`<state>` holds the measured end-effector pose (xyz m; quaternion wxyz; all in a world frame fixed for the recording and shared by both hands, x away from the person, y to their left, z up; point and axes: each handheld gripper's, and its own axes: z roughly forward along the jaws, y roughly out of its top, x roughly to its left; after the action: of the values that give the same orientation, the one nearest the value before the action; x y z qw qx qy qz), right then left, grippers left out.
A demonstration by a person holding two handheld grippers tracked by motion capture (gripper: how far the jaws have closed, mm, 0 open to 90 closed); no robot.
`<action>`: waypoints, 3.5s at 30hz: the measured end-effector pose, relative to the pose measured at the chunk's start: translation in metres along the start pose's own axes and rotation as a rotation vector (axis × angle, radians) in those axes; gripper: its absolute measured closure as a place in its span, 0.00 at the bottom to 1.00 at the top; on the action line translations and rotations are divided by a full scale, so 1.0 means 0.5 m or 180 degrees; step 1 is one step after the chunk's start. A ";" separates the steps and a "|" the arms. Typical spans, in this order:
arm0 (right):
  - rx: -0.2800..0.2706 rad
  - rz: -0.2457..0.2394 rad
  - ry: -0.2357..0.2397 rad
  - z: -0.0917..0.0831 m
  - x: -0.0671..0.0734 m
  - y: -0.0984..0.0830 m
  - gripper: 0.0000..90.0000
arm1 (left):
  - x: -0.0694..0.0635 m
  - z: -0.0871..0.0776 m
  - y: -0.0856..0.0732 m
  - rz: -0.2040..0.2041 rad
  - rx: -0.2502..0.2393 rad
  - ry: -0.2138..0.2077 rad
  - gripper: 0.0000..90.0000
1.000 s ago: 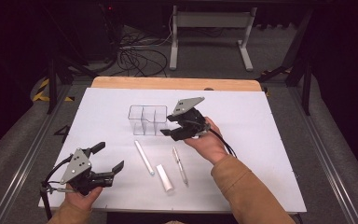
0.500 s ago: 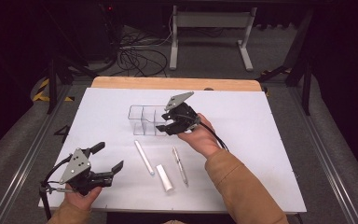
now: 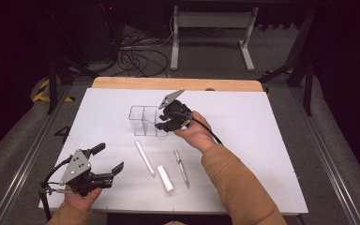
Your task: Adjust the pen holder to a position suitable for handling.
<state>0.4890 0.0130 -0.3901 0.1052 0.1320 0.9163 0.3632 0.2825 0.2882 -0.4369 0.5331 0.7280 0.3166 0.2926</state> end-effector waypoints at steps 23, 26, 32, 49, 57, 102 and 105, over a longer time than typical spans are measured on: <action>0.0311 -0.0088 -0.0046 0.058 0.006 0.004 0.70 | 0.000 0.000 -0.003 -0.0004 0.0035 -0.0006 0.14; 0.0329 -0.0098 -0.0059 0.057 0.009 0.005 0.73 | 0.000 0.000 -0.003 -0.0008 0.0032 -0.0004 0.14; 0.0460 -0.0196 -0.0035 0.056 0.016 0.004 0.85 | -0.001 0.000 -0.004 -0.0012 0.0038 -0.0003 0.14; 0.0520 -0.0599 -0.0110 0.031 0.018 -0.001 0.98 | 0.000 0.000 -0.005 -0.0019 0.0060 -0.0022 0.14; 0.0385 -0.0631 0.0021 -0.034 0.004 -0.009 0.98 | 0.000 0.001 -0.005 -0.0014 0.0063 -0.0019 0.14; 0.0734 -0.1108 0.0412 -0.067 -0.041 -0.096 0.95 | -0.003 0.009 -0.007 0.0008 0.0106 -0.0045 0.14; 0.0678 -0.1031 0.0383 -0.070 -0.041 -0.097 0.85 | -0.003 0.008 -0.007 0.0009 0.0108 -0.0045 0.14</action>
<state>0.4901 -0.0497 -0.3967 0.0927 -0.0287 0.9634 0.2498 0.2843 0.2853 -0.4415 0.5225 0.7395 0.3166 0.2828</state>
